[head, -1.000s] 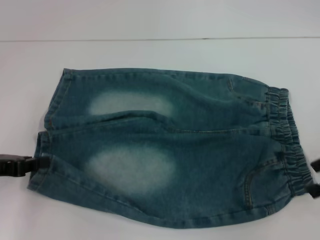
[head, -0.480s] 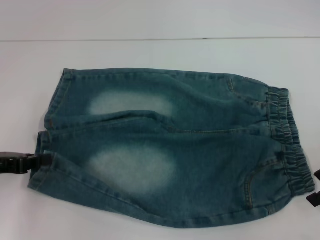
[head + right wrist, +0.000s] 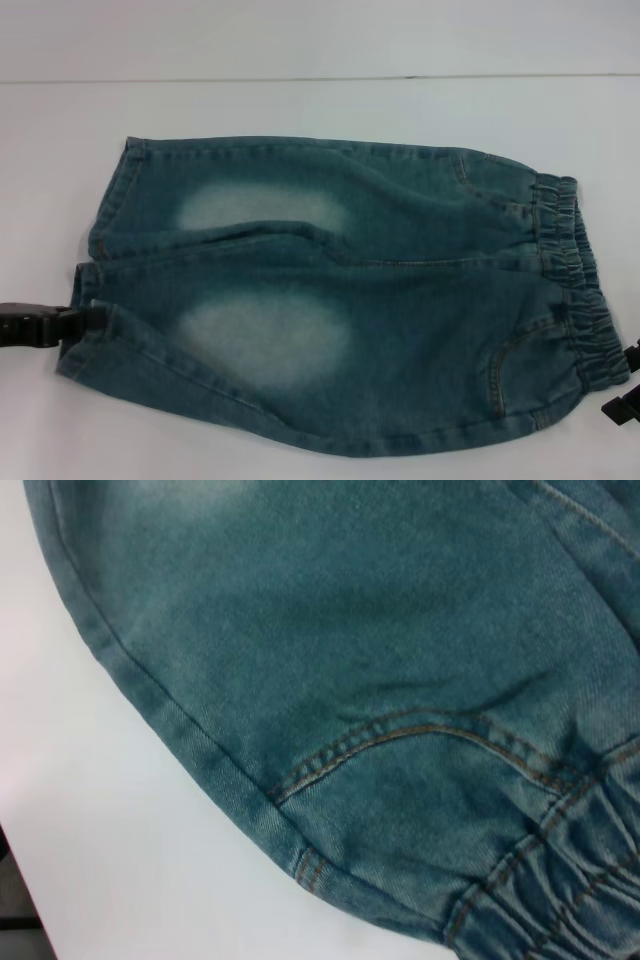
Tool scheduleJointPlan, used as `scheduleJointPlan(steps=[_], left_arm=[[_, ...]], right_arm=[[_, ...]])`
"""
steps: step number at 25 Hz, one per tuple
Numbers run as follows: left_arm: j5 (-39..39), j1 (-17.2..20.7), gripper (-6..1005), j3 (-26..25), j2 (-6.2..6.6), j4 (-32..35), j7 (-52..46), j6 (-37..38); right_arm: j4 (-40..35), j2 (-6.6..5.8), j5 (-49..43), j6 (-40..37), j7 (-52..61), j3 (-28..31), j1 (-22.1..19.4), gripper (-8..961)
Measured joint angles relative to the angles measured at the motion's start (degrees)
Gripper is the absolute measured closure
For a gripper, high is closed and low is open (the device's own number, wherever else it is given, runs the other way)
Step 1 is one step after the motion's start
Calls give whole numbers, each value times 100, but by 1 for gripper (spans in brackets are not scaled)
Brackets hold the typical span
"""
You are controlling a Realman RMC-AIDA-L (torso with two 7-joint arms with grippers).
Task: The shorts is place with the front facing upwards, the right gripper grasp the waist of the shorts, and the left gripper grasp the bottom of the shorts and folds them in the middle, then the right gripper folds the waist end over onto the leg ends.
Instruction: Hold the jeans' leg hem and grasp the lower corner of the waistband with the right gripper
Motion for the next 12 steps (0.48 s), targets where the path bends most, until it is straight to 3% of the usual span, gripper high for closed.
scheduleJointPlan(steps=[7, 12], left_arm=[[0, -2, 991, -10, -10, -19, 24, -1], [1, -13, 991, -21, -7, -94, 76, -50]], right_arm=[[0, 55, 8, 8, -61, -11, 1, 67], [-45, 55, 26, -11, -186, 29, -33, 204]])
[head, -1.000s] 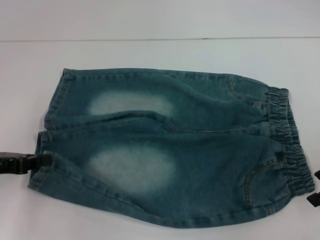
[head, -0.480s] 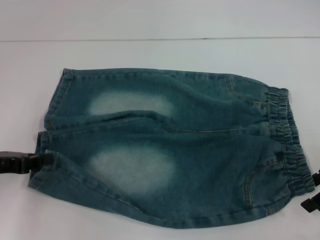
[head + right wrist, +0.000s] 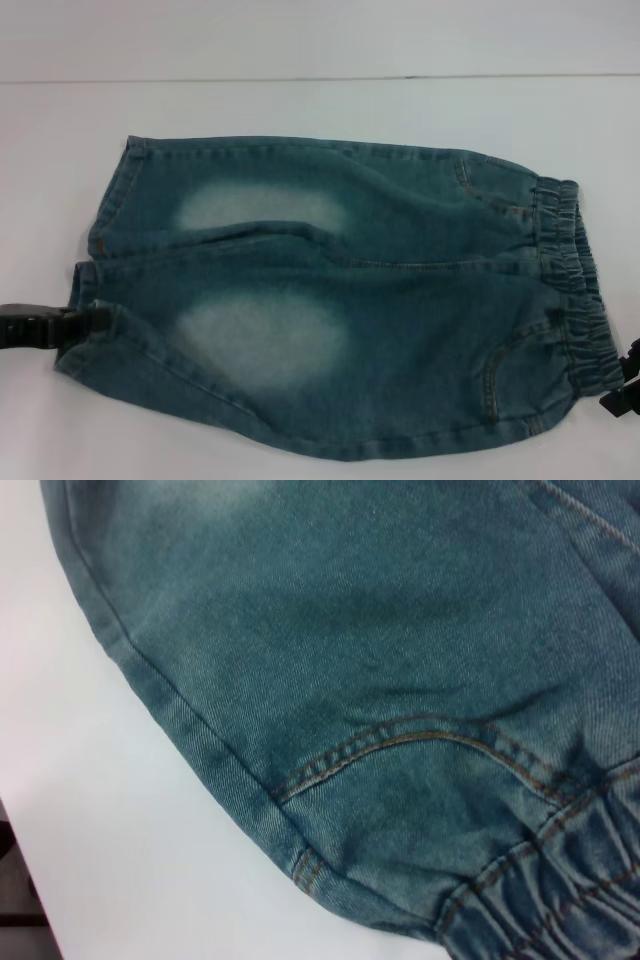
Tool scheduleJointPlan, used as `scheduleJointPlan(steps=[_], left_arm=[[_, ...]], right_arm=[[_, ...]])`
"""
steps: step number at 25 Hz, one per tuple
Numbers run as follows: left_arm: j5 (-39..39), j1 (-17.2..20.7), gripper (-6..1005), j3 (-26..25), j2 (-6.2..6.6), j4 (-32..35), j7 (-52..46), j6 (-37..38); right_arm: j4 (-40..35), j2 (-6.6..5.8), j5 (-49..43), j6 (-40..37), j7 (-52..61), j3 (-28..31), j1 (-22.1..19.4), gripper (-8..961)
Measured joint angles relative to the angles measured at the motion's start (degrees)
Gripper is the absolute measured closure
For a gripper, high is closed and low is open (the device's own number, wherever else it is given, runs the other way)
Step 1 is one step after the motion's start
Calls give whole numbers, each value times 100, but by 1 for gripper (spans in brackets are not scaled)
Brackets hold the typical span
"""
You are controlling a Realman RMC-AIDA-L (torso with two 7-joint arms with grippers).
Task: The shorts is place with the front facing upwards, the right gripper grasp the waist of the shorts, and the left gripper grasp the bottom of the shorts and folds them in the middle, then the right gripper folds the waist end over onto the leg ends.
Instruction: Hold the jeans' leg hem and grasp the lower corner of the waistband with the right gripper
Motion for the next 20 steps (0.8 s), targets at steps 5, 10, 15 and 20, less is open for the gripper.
scheduleJointPlan(steps=[5, 10, 15, 20], left_arm=[[0, -8, 991, 14, -4, -26, 2, -22], [0, -8, 991, -5, 2, -30, 2, -18], [0, -5, 991, -8, 6, -37, 2, -10], [0, -35, 991, -7, 16, -37, 2, 26]], right_arm=[[-1, -2, 8, 15, -23, 10, -1, 384], [-3, 1, 11, 25, -33, 16, 0, 602], [13, 1, 14, 36, -35, 22, -1, 781], [28, 1, 21, 68, -88, 71, -23, 936]])
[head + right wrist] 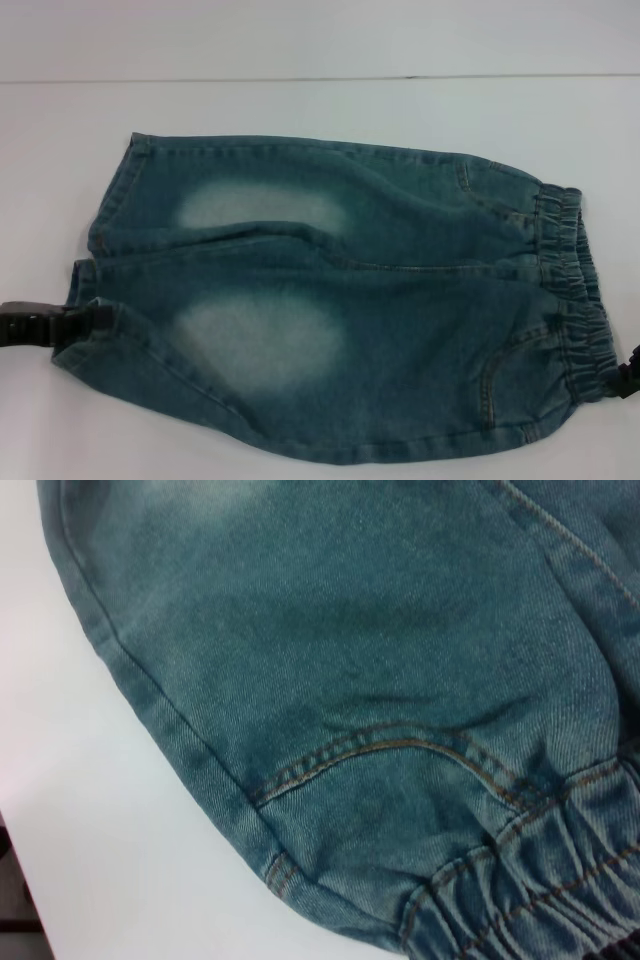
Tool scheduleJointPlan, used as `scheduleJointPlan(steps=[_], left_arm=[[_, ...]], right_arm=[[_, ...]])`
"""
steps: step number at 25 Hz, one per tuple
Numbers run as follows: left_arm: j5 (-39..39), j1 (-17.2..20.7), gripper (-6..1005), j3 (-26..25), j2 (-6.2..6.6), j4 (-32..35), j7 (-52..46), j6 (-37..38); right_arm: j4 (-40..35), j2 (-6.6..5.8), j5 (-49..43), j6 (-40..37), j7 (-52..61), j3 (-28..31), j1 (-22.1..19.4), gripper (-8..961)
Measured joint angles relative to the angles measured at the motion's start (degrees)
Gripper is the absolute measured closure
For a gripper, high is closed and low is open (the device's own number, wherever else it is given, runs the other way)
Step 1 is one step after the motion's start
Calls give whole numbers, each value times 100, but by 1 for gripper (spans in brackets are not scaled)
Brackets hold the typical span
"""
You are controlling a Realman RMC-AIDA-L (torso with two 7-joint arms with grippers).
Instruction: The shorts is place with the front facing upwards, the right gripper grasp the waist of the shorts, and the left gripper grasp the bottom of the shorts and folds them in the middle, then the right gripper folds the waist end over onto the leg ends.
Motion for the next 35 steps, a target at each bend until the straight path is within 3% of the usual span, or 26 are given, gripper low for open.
scheduleJointPlan(steps=[5, 13, 18, 28, 35], left_arm=[[-165, -23, 991, -12, 25, 48, -6, 31], [-439, -189, 991, -17, 141, 52, -8, -102], [-452, -382, 992, 6, 164, 27, 0, -427], [-720, -616, 973, 50, 144, -90, 38, -1319], [-999, -779, 956, 75, 124, -393, 238, -2056]], right_arm=[[134, -71, 8, -35, -268, 468, -91, 936], [1125, -529, 560, -18, -887, 1726, -279, 937], [1504, -657, 1395, 235, -896, 2337, -478, 937], [2321, -621, 2539, 1354, -790, 2666, -624, 936], [2442, -417, 2783, 2055, -746, 2715, -549, 936]])
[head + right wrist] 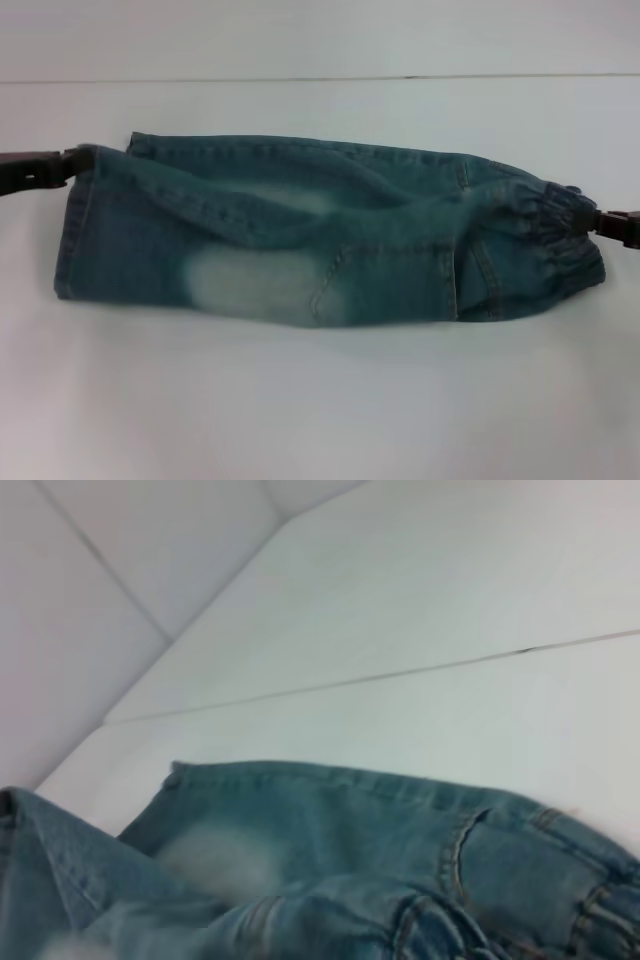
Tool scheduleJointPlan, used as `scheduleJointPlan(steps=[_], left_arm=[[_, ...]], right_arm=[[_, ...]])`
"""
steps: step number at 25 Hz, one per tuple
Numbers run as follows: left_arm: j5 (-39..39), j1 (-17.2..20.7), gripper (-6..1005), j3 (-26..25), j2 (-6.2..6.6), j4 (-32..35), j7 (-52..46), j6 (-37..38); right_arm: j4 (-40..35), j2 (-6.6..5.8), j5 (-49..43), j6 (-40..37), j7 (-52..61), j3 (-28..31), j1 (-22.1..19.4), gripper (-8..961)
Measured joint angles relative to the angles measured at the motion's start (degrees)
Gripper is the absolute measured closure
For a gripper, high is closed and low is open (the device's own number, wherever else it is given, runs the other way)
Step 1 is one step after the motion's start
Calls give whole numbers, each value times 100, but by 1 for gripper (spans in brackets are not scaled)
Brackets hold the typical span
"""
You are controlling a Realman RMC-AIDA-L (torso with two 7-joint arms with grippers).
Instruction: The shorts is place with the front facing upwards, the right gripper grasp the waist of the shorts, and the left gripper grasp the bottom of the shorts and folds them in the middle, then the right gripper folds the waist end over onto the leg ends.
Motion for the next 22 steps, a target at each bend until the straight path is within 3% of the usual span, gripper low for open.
scheduleJointPlan(steps=[5, 16, 22], left_arm=[[-245, -132, 944, 27, -16, -250, 214, -535], [-514, -492, 918, 42, -128, -680, 826, -1562], [-747, -531, 904, 38, -184, -760, 1087, -1964]], right_arm=[[8, 138, 48, 486, -65, -2, 94, 936], [158, 205, 437, 1045, -449, -35, 202, 936], [212, 326, 458, 1477, -798, -4, 366, 937]])
